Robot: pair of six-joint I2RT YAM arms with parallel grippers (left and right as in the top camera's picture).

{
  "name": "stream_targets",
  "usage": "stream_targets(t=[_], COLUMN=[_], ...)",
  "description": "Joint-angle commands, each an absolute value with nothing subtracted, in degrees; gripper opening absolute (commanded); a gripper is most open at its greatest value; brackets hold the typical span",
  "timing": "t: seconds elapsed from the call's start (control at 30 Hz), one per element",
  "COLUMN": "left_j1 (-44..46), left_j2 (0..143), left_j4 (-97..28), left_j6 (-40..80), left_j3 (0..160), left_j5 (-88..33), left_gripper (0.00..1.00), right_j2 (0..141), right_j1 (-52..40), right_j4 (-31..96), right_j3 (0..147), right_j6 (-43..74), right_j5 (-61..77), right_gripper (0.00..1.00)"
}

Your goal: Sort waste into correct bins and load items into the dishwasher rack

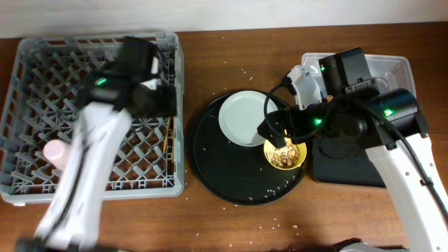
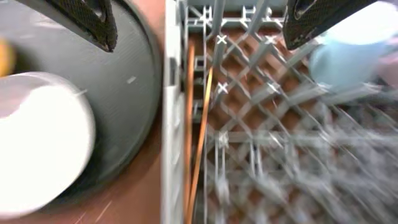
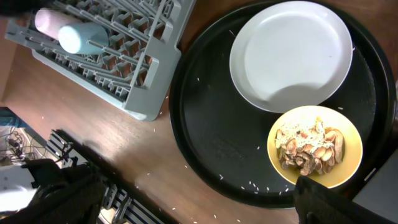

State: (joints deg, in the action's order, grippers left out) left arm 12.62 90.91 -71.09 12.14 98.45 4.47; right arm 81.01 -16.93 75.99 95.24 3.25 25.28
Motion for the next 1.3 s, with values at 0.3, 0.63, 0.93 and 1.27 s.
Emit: stream_targets(t=[0.3, 0.63, 0.93, 1.27], left_j1=[12.6, 12.6, 12.6, 12.6], left_j2=[73.3, 73.3, 73.3, 73.3], left_j4=[-80.6, -80.7, -80.7, -80.7], left_j6=[11.2, 11.2, 11.2, 11.2], left_j3=[100.6, 100.6, 100.6, 100.6], left_j5=[5.2, 5.2, 5.2, 5.2], left_gripper=[0.99, 0.99, 0.99, 0.99], right_j2=[81.2, 80.4, 70.7, 53.7], right_j1=[-17.3, -16.9, -16.9, -16.6], right_j4=[76.1, 75.3, 67.9, 66.8], right_j3=[95.0, 95.0, 95.0, 91.0], right_j6=[3.5, 2.5, -2.1, -3.5], right_j5=[25.0, 20.0, 18.9, 7.4], right_gripper=[0.98, 0.99, 0.99, 0.98])
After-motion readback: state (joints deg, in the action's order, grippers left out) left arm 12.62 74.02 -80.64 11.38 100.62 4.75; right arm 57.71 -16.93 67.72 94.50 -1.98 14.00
